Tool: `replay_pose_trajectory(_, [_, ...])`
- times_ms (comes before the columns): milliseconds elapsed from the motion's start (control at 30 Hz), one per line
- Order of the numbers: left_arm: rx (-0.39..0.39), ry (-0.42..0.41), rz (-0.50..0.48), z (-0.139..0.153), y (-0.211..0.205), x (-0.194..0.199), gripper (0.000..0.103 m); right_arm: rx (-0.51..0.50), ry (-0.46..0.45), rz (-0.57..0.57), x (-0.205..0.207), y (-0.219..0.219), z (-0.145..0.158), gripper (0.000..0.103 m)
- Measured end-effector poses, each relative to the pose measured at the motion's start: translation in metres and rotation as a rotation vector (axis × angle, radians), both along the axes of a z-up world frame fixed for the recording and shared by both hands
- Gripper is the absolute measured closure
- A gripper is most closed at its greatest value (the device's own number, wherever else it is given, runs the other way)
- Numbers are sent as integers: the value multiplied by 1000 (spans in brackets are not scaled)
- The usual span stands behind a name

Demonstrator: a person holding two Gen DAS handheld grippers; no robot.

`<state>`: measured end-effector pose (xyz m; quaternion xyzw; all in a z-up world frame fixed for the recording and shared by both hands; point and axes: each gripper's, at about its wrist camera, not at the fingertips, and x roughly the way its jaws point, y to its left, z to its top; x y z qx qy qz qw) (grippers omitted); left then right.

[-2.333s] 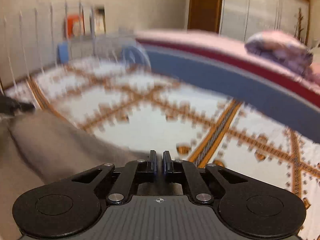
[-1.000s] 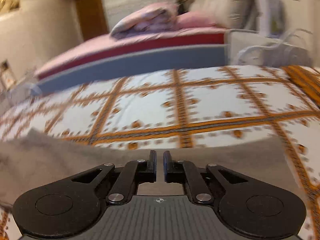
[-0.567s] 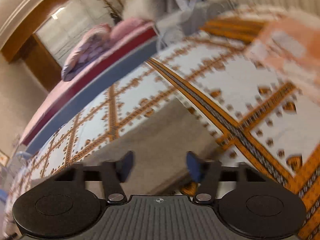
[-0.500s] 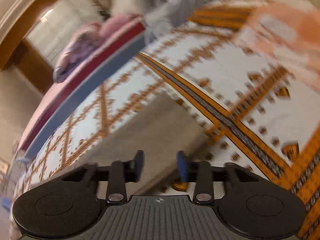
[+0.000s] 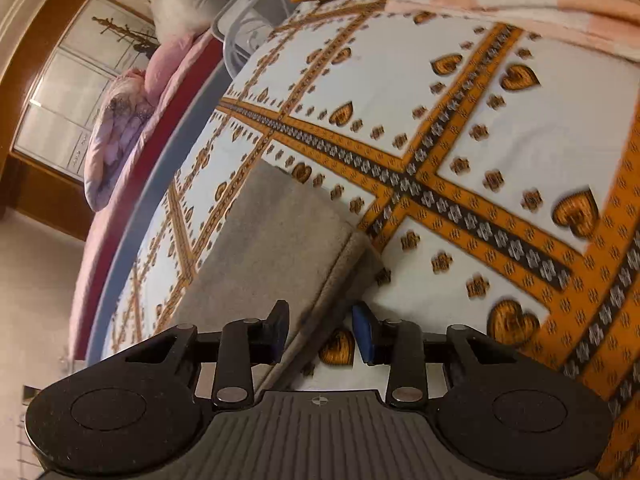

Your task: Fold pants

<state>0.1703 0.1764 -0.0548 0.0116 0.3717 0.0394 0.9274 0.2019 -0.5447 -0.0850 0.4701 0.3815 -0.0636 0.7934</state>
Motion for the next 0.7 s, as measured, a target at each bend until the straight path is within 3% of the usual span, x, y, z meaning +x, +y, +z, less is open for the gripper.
replay_pose_trajectory(167, [-26, 10, 5, -3, -8, 6, 22, -16, -25, 48, 12, 3, -9, 67])
replay_pose_trajectory(200, [-49, 17, 15, -4, -10, 9, 22, -40, -31, 69, 14, 7, -7, 71])
replay_pose_trajectory(233, [-69, 29, 29, -7, -12, 12, 22, -93, -33, 106, 19, 10, -3, 94])
replay_pose_trajectory(267, [-72, 54, 49, -11, -14, 14, 23, -119, -40, 116, 21, 14, 1, 93])
replay_pose_trajectory(367, [19, 81, 43, -15, -26, 15, 23, -134, -89, 82, 17, 16, 11, 93])
replay_pose_trajectory(400, [26, 80, 62, -10, -30, 14, 27, -158, -70, 85, 17, 18, 10, 93])
replay_pose_trajectory(433, [27, 66, 47, -3, -35, 13, 44, -184, -36, 98, 18, 21, 7, 93])
replay_pose_trajectory(467, [12, 38, 20, 3, -42, 11, 50, -195, -10, 105, 19, 24, 4, 93])
replay_pose_trajectory(533, [-30, -17, -42, 15, -61, 5, 48, -187, -36, 91, 16, 24, 8, 93])
replay_pose_trajectory(633, [-75, -71, -62, 20, -99, 5, 21, -190, -55, 99, 14, 23, 11, 91])
replay_pose_trajectory(700, [-142, -75, -98, 17, -124, 9, 21, -149, -2, 90, 13, 19, 3, 91])
